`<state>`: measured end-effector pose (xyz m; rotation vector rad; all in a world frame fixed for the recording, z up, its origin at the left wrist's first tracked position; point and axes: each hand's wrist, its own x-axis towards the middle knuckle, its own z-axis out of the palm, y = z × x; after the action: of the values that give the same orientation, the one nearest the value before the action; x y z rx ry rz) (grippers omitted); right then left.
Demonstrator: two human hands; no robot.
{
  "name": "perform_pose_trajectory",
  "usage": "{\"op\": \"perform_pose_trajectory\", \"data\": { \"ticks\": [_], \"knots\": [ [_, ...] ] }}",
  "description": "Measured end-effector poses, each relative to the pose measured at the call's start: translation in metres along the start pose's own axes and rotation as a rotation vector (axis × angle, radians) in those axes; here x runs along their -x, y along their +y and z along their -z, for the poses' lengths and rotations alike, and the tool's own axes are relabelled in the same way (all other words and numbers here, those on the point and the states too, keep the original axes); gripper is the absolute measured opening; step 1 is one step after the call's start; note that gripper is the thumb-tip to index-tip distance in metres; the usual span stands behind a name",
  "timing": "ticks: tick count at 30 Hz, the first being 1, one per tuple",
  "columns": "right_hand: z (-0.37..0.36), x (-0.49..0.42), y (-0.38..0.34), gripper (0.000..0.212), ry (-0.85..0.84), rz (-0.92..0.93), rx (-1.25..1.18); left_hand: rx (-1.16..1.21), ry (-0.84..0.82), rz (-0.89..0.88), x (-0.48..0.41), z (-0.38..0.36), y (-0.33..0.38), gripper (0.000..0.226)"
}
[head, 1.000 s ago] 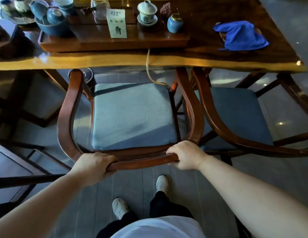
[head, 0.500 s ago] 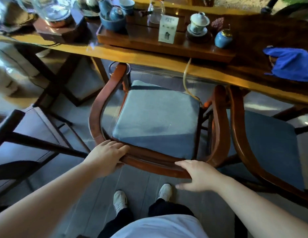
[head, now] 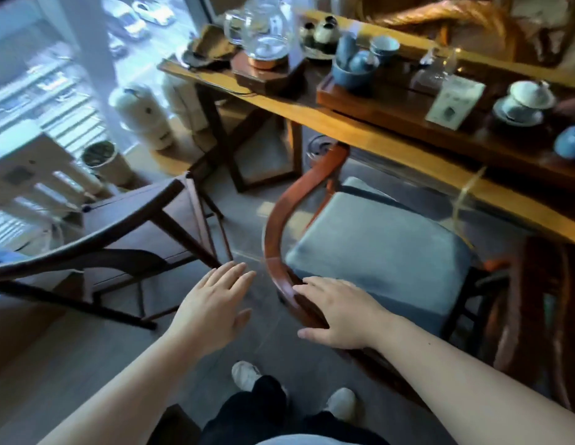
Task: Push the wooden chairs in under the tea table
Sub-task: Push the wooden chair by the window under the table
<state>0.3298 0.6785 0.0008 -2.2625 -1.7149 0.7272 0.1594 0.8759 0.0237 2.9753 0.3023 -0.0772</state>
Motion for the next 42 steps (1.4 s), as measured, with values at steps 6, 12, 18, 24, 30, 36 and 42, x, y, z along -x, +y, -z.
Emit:
{"op": "perform_pose_trajectory", "data": {
  "ticks": [6, 12, 18, 24, 30, 36, 42],
  "knots": [
    [0.016, -0.080, -0.052, 0.073, 0.044, 0.078, 0.090, 0.043, 0.149, 0.207, 0.028, 0.029, -0.078, 0.063],
    [0.020, -0.138, -0.100, 0.070, 0.034, 0.160, 0.140, 0.012, 0.216, 0.364, 0.058, 0.050, -0.157, 0.059],
    [0.019, -0.198, -0.153, 0.070, -0.014, 0.254, 0.196, 0.007, 0.255, 0.533, 0.095, 0.060, -0.225, 0.067],
    [0.018, -0.258, -0.184, 0.069, -0.005, 0.350, 0.230, -0.044, 0.182, 0.663, 0.125, 0.050, -0.266, 0.071],
    [0.016, -0.329, -0.212, 0.069, 0.015, 0.385, 0.245, -0.115, 0.064, 0.700, 0.134, 0.049, -0.314, 0.072],
    [0.011, -0.400, -0.223, 0.074, -0.096, 0.412, 0.271, -0.131, -0.087, 0.707, 0.119, 0.045, -0.373, 0.079],
    [0.002, -0.451, -0.224, 0.063, -0.465, 0.411, 0.378, -0.097, -0.311, 0.546, 0.118, 0.034, -0.428, 0.090]
  ]
}}
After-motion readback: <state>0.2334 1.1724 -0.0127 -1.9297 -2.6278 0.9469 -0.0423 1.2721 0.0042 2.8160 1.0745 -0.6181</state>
